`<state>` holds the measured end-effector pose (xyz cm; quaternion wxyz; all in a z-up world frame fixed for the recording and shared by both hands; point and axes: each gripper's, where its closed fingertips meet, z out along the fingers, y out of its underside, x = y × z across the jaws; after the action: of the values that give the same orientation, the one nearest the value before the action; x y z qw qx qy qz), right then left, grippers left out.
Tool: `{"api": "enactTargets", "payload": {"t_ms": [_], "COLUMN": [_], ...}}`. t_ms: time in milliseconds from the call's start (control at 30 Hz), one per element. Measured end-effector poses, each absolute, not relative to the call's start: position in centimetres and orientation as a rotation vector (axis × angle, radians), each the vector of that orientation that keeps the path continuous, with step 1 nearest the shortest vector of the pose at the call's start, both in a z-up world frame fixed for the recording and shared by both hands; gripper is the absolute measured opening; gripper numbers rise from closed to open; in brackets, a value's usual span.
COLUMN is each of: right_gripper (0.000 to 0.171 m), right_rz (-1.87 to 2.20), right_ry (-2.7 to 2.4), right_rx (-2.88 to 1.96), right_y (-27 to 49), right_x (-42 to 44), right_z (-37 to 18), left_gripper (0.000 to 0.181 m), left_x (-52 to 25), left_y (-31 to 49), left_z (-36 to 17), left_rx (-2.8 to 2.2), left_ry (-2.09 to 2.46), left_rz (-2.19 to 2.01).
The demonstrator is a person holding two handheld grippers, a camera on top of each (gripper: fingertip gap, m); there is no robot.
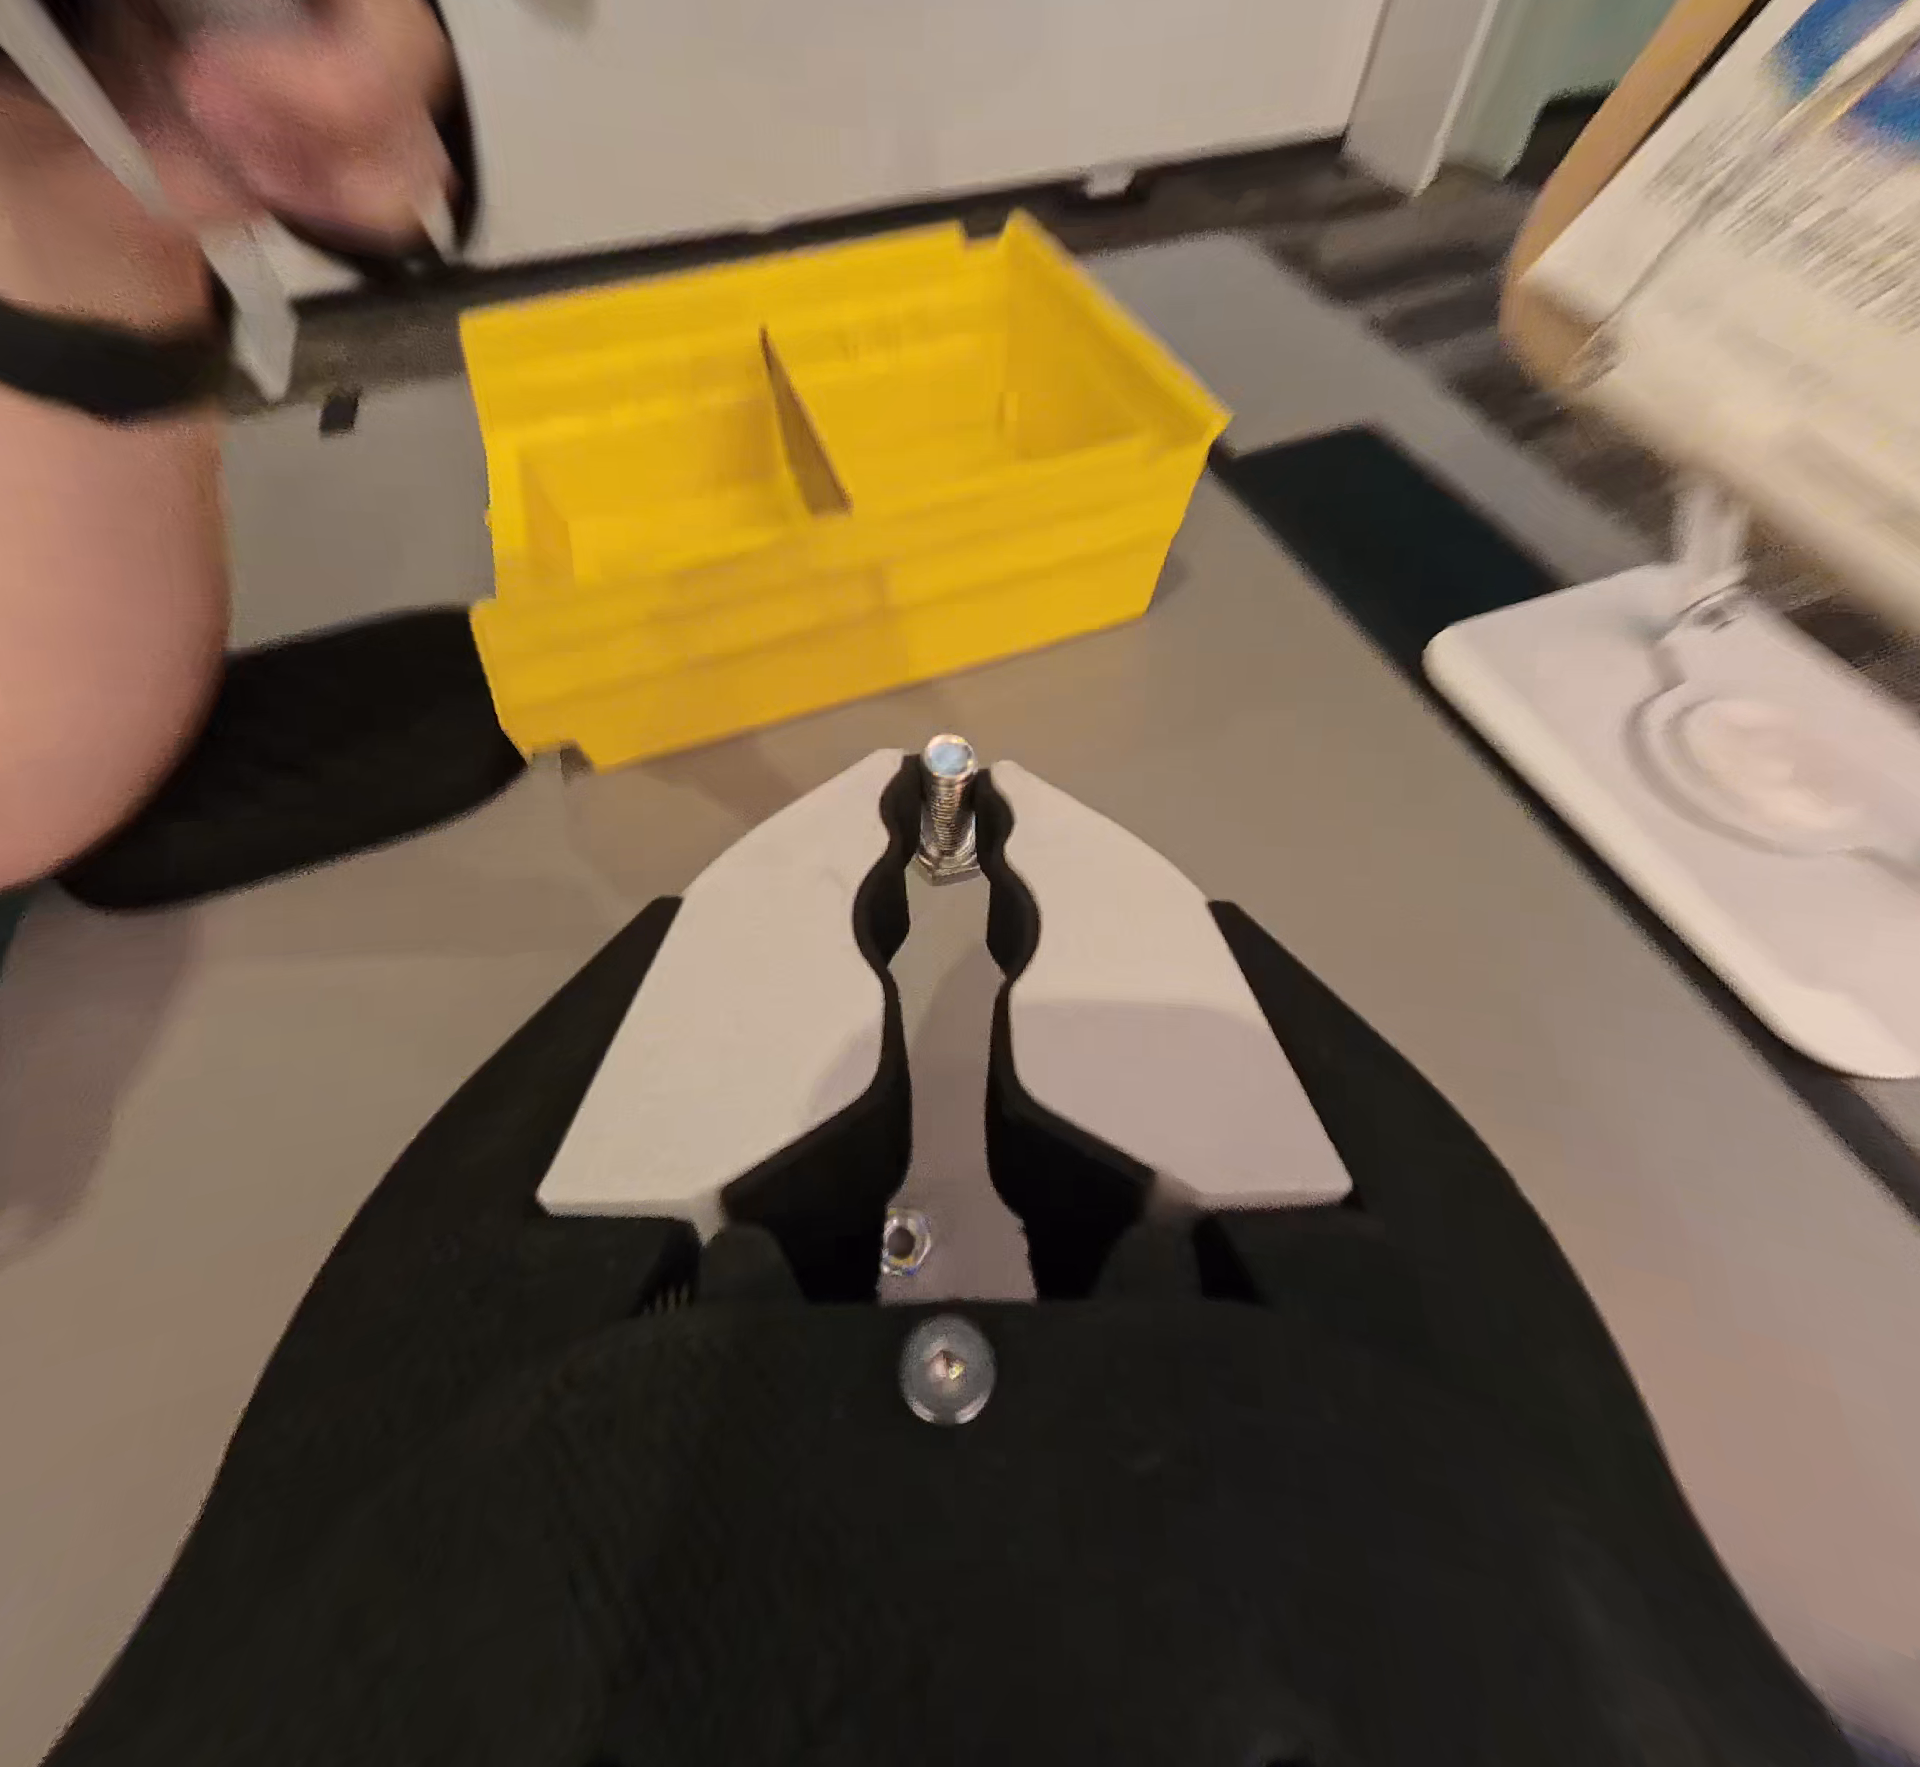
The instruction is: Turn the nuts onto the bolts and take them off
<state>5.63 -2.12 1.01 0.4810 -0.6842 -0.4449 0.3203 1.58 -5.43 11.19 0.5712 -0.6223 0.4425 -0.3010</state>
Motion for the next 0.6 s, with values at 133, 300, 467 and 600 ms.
{"api": "enactTargets", "payload": {"t_ms": [133, 300, 467, 600], "right_gripper": [0.01, 0.01, 0.01, 0.01], "right_rz": [0.756, 0.743, 0.737, 0.731], "right_ry": [-0.941, -0.953, -1.016, -1.031], "right_rx": [-1.55, -1.483, -1.492, -1.499], "right_y": [-2.9, -4.8, -5.7, -5.8], "right_x": [8.4, 9.0, 8.2, 7.9], "right_z": [7.0, 9.6, 9.2, 8.9], "left_gripper": [0.058, 0.049, 0.043, 0.033], "left_x": [4.8, 8.3, 9.6, 9.8], "left_y": [-5.2, -4.9, -5.1, -5.3], "left_z": [9.0, 6.3, 5.8, 5.9], "left_rx": [-1.405, -1.333, -1.34, -1.32], "left_ry": [1.134, 1.213, 1.176, 1.164], "left_rz": [-0.673, -0.502, -0.581, -0.623]}}
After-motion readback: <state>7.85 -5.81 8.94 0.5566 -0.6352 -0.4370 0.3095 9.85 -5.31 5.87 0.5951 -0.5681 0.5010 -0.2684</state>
